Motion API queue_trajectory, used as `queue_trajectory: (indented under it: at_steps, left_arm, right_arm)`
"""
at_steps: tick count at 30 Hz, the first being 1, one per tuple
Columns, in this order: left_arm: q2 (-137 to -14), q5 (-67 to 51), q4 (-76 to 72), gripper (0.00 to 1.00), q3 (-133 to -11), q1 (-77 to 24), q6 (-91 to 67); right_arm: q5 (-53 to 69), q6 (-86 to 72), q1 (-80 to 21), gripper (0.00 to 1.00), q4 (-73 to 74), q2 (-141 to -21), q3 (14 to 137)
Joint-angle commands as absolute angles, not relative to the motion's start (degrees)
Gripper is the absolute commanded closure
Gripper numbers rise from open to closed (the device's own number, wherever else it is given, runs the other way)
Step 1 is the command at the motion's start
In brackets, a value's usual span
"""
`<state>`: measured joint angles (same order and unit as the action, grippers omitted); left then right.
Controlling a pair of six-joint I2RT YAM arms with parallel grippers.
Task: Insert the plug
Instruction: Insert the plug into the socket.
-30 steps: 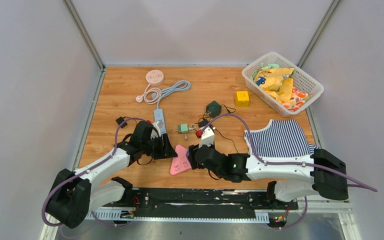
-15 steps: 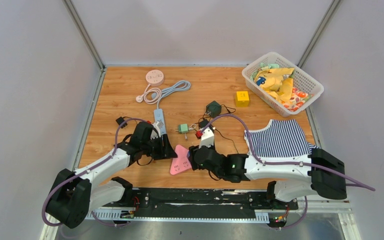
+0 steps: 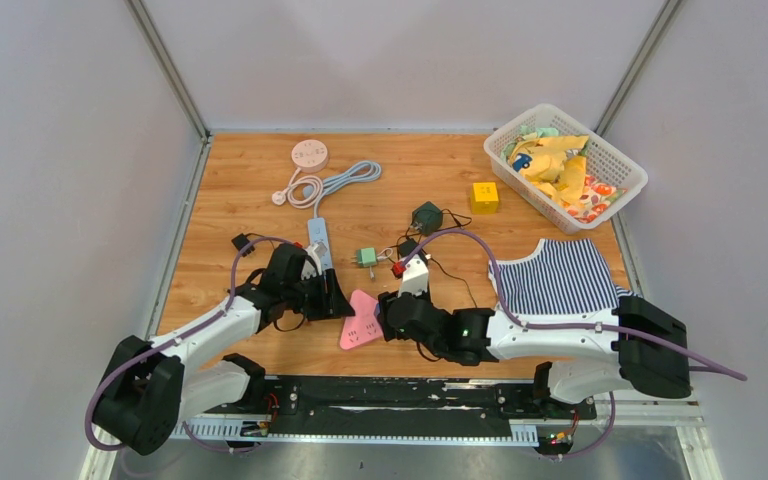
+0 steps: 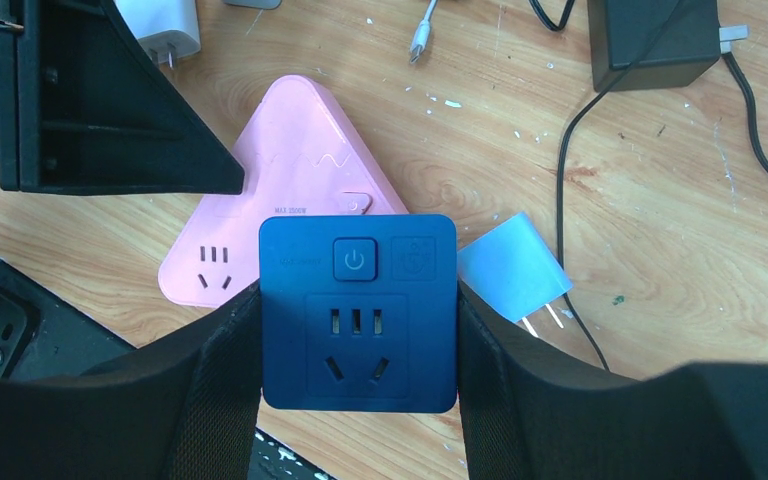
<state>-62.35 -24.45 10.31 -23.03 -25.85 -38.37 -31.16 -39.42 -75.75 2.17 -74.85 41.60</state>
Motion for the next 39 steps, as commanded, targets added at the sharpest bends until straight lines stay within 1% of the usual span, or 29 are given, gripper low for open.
queue_trajectory:
  at_steps: [1, 24, 31, 39]
  left_arm:
    - [-63.0, -25.3, 8.9, 0.50, -22.3, -25.8, -38.8]
    - [-63.9, -25.9, 7.8, 0.53, -21.9, -25.8, -39.1]
    - [-64.1, -26.2, 7.4, 0.54, -21.7, -25.8, -39.5]
    - [-64.1, -26.1, 7.4, 0.55, -21.6, -25.8, -39.8]
  right_arm:
    - [-32.1, -41.3, -76.5, 1.00, 1.3, -75.7, 40.7]
    - [-27.5, -43.3, -76.7, 1.00, 1.2, -76.8, 40.5]
    - [-28.0, -43.2, -76.7, 1.00, 1.2, -77.2, 40.5]
    - [-29.5, -39.4, -76.8, 1.00, 0.4, -75.9, 41.0]
